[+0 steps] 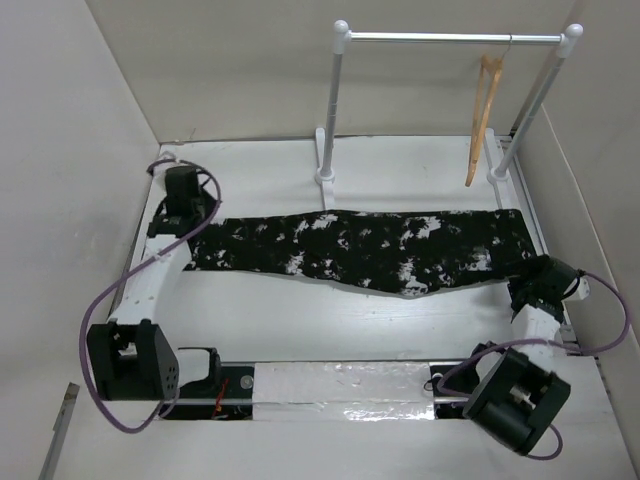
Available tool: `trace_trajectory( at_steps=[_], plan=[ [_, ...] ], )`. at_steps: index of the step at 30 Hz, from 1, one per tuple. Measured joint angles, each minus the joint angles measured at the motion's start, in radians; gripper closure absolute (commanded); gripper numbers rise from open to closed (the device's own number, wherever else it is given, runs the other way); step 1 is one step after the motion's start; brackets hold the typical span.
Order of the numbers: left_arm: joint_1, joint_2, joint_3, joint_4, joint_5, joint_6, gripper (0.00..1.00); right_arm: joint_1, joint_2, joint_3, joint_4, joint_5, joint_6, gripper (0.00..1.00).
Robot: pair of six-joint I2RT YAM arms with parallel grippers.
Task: Place the trousers on the hanger
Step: Fold the trousers at the center of the board.
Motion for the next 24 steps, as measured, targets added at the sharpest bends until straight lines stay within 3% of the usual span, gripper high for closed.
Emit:
trace_trajectory(
  at_steps=[4, 9, 11, 12, 13, 15, 19, 24],
  plan=[
    [-0.238, -0.060, 0.000, 0.092, 0.083, -0.014, 1.00, -0.006, 0.156, 0.055, 0.023, 0.000, 0.029, 0.09],
    [-0.459, -0.093, -0.055, 0.233, 0.125, -0.048, 1.00, -0.010, 0.353, 0.126, 0.137, -0.018, 0.050, 0.21],
    [-0.509, -0.092, -0.105, 0.272, 0.127, -0.053, 1.00, -0.009, 0.396, 0.131, 0.189, -0.026, 0.063, 0.50],
    [-0.523, -0.092, -0.134, 0.285, 0.129, -0.055, 1.00, -0.007, 0.404, 0.130, 0.209, -0.026, 0.072, 0.50],
    [-0.532, -0.091, -0.166, 0.299, 0.132, -0.058, 1.00, 0.000, 0.405, 0.128, 0.223, -0.024, 0.087, 0.80],
    [-0.537, -0.088, -0.224, 0.321, 0.139, -0.065, 1.00, 0.016, 0.400, 0.127, 0.242, -0.013, 0.093, 0.98],
    [-0.537, -0.087, -0.306, 0.360, 0.148, -0.078, 1.00, 0.084, 0.301, 0.106, 0.233, 0.023, 0.064, 1.00],
    [-0.543, -0.088, -0.332, 0.397, 0.151, -0.079, 1.00, 0.266, -0.155, 0.045, 0.153, 0.039, -0.018, 1.00]
  ],
)
